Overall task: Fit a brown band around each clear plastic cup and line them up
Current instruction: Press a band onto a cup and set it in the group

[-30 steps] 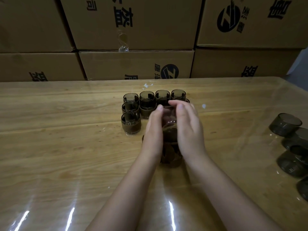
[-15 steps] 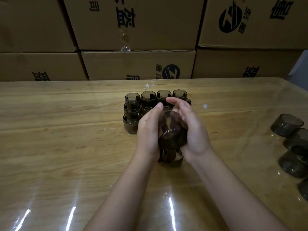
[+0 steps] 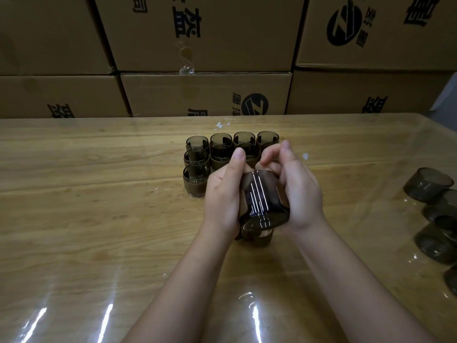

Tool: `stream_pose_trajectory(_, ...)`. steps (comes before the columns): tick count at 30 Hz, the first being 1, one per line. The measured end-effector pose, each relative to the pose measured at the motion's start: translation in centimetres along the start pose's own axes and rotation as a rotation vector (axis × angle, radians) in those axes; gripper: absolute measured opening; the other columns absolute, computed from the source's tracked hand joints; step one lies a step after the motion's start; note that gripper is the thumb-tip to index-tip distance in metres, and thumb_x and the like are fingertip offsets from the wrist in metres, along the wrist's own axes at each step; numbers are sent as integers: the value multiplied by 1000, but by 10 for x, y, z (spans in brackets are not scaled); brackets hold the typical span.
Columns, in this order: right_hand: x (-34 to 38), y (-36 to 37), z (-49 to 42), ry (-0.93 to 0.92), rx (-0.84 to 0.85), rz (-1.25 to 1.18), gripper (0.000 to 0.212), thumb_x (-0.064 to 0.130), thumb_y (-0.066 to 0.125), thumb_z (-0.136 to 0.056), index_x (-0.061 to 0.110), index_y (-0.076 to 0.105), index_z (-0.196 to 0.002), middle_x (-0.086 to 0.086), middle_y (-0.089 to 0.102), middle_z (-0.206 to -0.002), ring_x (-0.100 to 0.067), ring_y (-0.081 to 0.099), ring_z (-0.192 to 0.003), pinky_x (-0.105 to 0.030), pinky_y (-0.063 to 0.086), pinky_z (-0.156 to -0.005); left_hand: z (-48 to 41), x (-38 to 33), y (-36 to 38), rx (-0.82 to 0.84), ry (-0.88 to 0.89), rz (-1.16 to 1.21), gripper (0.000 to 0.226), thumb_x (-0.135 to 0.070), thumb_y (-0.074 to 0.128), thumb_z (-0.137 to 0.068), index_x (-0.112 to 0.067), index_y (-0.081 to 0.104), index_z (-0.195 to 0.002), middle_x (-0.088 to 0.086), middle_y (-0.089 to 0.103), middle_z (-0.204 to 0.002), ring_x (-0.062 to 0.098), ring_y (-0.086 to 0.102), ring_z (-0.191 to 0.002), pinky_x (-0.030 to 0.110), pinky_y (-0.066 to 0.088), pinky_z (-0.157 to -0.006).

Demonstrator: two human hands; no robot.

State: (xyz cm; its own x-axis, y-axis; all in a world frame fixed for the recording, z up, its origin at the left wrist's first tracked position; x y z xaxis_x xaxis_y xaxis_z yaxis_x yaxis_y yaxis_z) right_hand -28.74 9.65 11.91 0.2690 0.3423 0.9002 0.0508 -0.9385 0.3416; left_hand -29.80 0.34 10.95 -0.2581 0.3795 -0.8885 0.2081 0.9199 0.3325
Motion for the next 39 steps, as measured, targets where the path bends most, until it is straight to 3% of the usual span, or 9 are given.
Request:
stream_pose_trajectory(12, 17, -6, -3, -90, -15, 182, 38, 43, 38, -93, 16, 55, -72, 12, 49, -46, -1, 49, -44, -4, 43, -52, -2, 3, -5, -46, 50, -124, 49, -43, 41, -92, -27, 58, -49, -9, 50, -46, 5, 46, -44, 17, 40, -47)
stream_pose_trajectory(15, 24, -21, -3, -186, -152, 345, 35, 46, 39, -97, 27, 56, -73, 10, 53, -56, -2, 51, -52, -14, 43, -51, -5, 1, -9, -65, 80, -297, 38, -40, 39, -96, -30, 64, -70, -10, 61, -64, 2, 56, -58, 16, 45, -52)
stream_pose_trajectory(17, 34, -20, 0, -304, -198, 567, 29, 41, 34, -99, 29, 54, -80, 9, 54, -63, -2, 52, -57, -16, 41, -54, -7, 12, -7, -37, -39, -364, 29, -40, 40, -101, -25, 63, -92, -9, 64, -82, 1, 63, -74, 17, 51, -58)
stream_pose_trajectory(20, 33, 5, 1, -363, 12, 762, 27, 44, 32, -98, 29, 54, -99, 10, 61, -79, 0, 59, -76, -15, 44, -67, -6, 31, -2, -5, -228, -297, 34, -41, 39, -102, -15, 60, -109, 2, 65, -99, -2, 66, -80, 20, 53, -54)
stream_pose_trajectory(23, 34, 16, 2, -367, 172, 731, 29, 56, 36, -92, 45, 52, -113, 16, 63, -95, -5, 60, -99, -24, 45, -88, -3, 37, 6, 38, -345, 89, 48, -47, 34, -102, -12, 61, -120, 14, 68, -112, 22, 69, -92, 36, 56, -66)
stream_pose_trajectory(26, 37, 6, -1, -331, 159, 514, 29, 50, 41, -90, 39, 55, -112, 18, 65, -98, -1, 59, -91, -15, 46, -77, 5, 39, 22, 109, -490, 607, 54, -47, 32, -100, -12, 72, -104, 14, 70, -95, 24, 69, -74, 26, 56, -57)
stream_pose_trajectory(29, 29, -3, -7, -225, 171, 496, 24, 42, 48, -90, 28, 64, -102, 10, 65, -104, -7, 60, -96, -22, 48, -70, 9, 40, 34, 184, -522, 756, 46, -39, 39, -93, -9, 74, -95, 13, 72, -95, 25, 72, -78, 22, 58, -56)
stream_pose_trajectory(34, 33, -21, -10, -261, 66, 603, 45, 49, 41, -90, 11, 61, -81, -8, 60, -83, -15, 57, -79, -24, 46, -61, 8, 61, 20, 113, -503, 384, 36, -26, 43, -99, -16, 77, -90, 13, 73, -92, 25, 72, -81, 27, 58, -59)
stream_pose_trajectory(39, 29, -19, -9, -271, 45, 558, 37, 49, 40, -92, 24, 52, -67, 12, 51, -60, -2, 48, -58, -19, 40, -55, -4, 49, -5, -118, -303, 171, 37, -33, 45, -101, -20, 75, -81, 6, 73, -83, 16, 70, -73, 27, 55, -58)
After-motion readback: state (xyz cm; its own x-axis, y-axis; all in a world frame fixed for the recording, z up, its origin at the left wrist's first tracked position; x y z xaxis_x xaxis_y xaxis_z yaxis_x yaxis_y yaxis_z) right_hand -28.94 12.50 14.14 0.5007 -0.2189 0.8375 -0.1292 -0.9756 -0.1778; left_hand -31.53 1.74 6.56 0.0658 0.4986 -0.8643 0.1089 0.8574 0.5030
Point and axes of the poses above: each hand's wrist, its own z-axis away from the middle knuckle, its own y-axis out of the palm, x = y × z, the point moved 10 cm from there along -z, towards the middle knuckle
